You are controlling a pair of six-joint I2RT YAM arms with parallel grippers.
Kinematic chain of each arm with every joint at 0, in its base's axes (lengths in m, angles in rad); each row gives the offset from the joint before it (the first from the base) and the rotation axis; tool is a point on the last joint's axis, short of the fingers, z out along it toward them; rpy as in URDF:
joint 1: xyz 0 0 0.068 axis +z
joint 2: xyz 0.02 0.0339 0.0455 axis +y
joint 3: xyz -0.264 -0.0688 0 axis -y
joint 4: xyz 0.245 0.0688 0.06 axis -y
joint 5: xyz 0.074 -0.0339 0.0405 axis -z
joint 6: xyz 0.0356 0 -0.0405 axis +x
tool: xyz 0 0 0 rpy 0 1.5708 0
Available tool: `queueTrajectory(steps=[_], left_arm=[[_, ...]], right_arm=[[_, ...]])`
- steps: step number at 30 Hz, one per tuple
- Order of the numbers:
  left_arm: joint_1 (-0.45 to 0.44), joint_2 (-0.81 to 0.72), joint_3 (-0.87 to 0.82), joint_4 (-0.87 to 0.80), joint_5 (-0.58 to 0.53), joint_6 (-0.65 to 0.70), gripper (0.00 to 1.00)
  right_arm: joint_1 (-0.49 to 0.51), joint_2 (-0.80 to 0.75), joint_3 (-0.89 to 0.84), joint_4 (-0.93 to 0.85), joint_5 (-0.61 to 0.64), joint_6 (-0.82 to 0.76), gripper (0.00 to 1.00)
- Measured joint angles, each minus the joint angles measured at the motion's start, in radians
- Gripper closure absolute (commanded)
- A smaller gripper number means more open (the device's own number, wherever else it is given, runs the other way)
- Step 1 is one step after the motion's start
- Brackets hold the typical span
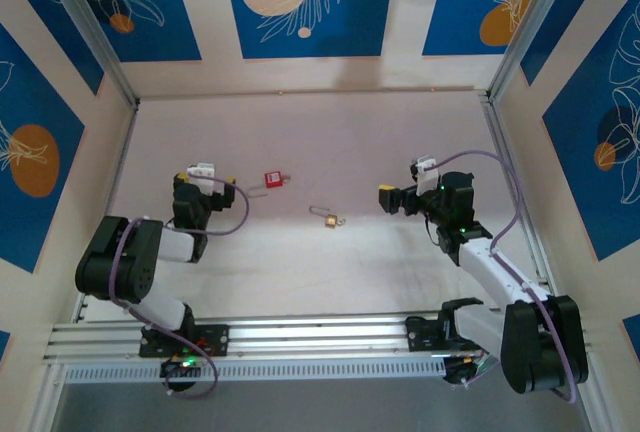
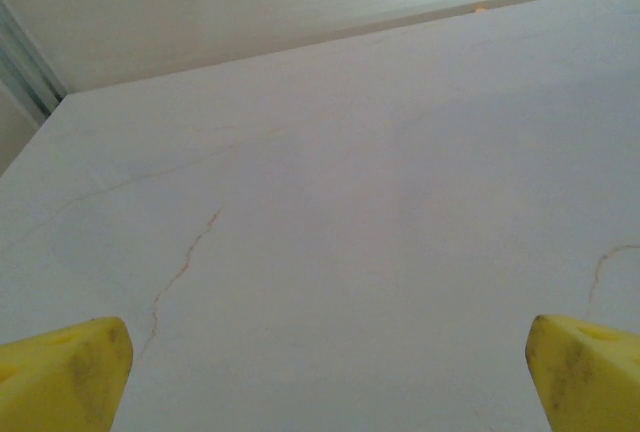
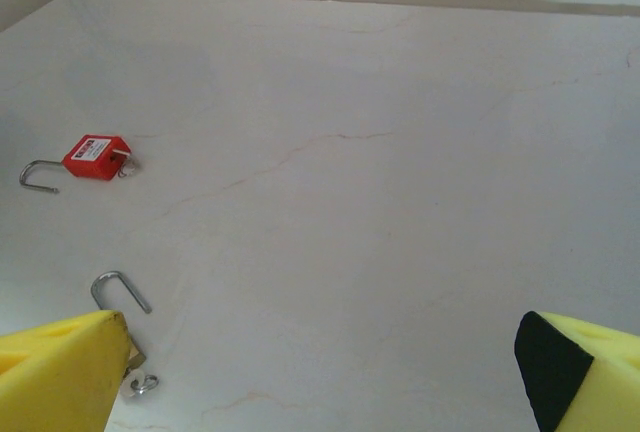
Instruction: Unlock with the key
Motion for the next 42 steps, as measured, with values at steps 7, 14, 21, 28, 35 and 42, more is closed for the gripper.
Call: queueTrajectory(steps=[7, 14, 21, 28, 35, 42], left_arm=[[0.012, 0.000, 0.003, -0.063, 0.024, -0.028, 0.00], [0.012, 0.000, 0.003, -0.068, 0.026, -0.034, 0.00], [0.012, 0.000, 0.003, -0.068, 0.028, -0.036, 0.00], [0.012, 0.000, 0.003, -0.068, 0.031, -0.036, 0.00], [0.012, 0.000, 0.003, -0.068, 0.031, -0.036, 0.00], [0.012, 0.000, 0.003, -0.068, 0.031, -0.036, 0.00]], right_arm=[[-0.023, 0.056, 0.000, 0.066, -0.029, -0.025, 0.01], [-0.088, 0.080, -0.018, 0.115, -0.066, -0.040, 0.01], [-0.141, 0.138, -0.116, 0.283, -0.109, -0.060, 0.01], [-0.147, 0.372, -0.181, 0.605, -0.076, -0.023, 0.01], [-0.141, 0.454, -0.134, 0.619, 0.032, 0.026, 0.01], [-0.142, 0.459, -0.019, 0.561, 0.105, 0.055, 0.01]])
